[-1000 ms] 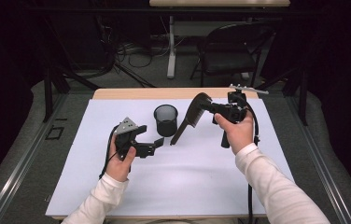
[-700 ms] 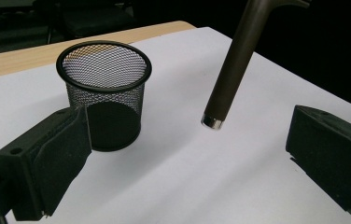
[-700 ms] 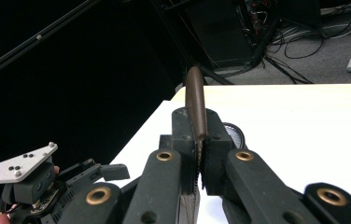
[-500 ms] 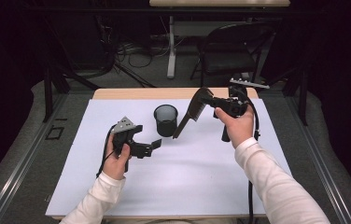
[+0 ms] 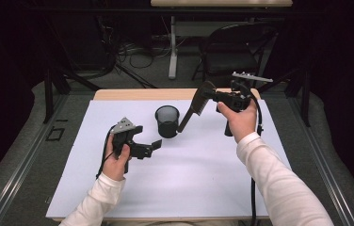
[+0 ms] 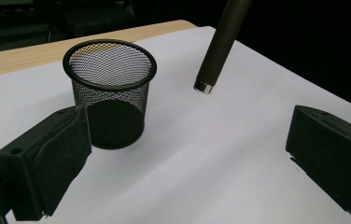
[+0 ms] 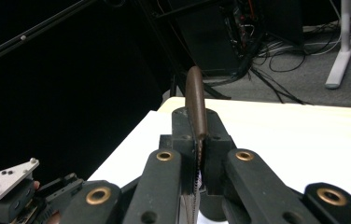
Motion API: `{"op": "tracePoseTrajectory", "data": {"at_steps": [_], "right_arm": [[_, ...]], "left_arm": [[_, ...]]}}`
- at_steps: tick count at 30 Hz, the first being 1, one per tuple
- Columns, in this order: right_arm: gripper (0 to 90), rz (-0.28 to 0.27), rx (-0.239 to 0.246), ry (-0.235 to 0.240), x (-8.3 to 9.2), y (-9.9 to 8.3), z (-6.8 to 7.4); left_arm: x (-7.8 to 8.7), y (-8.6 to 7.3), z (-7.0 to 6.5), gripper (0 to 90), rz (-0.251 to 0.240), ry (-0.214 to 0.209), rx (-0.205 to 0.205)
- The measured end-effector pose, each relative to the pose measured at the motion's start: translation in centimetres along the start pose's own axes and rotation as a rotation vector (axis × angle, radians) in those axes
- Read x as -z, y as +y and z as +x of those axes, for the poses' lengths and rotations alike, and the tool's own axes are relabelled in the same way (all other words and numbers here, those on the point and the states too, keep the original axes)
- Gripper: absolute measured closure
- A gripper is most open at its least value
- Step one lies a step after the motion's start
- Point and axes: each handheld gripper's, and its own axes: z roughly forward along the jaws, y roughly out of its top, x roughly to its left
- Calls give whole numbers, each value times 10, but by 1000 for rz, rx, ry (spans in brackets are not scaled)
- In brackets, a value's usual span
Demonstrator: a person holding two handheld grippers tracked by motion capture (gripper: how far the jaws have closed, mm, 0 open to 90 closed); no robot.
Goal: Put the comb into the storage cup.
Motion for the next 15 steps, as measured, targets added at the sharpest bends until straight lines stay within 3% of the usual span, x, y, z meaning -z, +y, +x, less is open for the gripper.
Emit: {"op": "tracePoseTrajectory", "data": {"at_steps": [15], "right_arm": [[868,-19,15,-24,-6,15,2]], "left_arm": [[0,0,1,5,-1,1,0]]}}
